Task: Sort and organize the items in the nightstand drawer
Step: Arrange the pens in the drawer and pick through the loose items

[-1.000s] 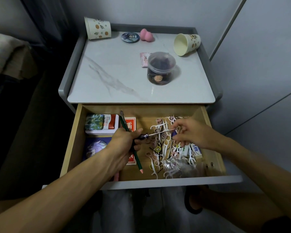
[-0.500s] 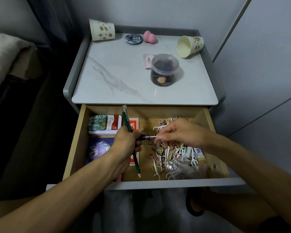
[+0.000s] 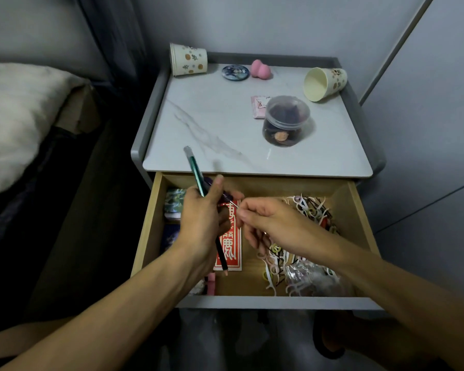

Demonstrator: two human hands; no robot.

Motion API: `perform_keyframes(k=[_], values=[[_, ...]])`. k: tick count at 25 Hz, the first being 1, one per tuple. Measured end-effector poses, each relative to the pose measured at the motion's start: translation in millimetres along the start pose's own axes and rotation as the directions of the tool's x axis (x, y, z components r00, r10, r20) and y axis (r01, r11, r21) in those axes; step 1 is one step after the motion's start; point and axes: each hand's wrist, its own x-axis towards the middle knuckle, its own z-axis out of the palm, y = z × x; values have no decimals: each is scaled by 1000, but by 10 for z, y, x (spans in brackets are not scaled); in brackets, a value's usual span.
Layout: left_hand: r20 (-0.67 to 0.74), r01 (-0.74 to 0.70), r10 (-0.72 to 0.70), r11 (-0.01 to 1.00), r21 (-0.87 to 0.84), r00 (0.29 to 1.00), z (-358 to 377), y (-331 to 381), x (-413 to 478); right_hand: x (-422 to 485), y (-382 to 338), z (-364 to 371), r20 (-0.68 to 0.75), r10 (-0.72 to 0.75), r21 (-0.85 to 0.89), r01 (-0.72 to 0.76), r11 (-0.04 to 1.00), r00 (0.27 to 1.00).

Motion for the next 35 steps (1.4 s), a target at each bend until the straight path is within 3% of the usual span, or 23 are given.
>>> perform_keyframes(k=[4,6,8,11,14,18,22,24,27,30,35], values=[[14,-13,10,967,256,1000,-94,-49,110,28,-122,-86,-202,-116,-308,50,950,972],[56,-96,79,882,462,995,-128,-85,146,75,-153,-165,-326,-166,-137,127,982,931],[124,-139,81,793,593,989,-120,-110,113,134,-175,-149,-350,-168,0,179,984,921],[148,-178,104,697,694,984,-79,-95,65,203,-160,-23,-399,-177,-47,173,984,900],[157,-194,118,701,686,981,-46,-31,44,202,-172,-9,-437,-161,-32,164,986,885],[77,-97,71,904,417,995,-43,-6,63,204,-228,-92,-531,-169,128,276,953,830],[21,-115,115,940,322,993,-89,14,63,125,-311,-199,-646,-178,176,371,912,743],[12,-149,150,964,220,989,-94,51,67,114,-310,-205,-601,-247,27,329,944,760],[69,-126,123,991,49,990,-15,173,-2,126,-278,-87,-380,-282,-137,247,959,881],[86,-144,138,987,68,987,-3,211,-52,126,-261,-36,-300,-237,-102,216,971,924],[-62,-154,163,979,135,985,-182,279,98,112,-236,-80,-129,-51,-129,34,991,990]])
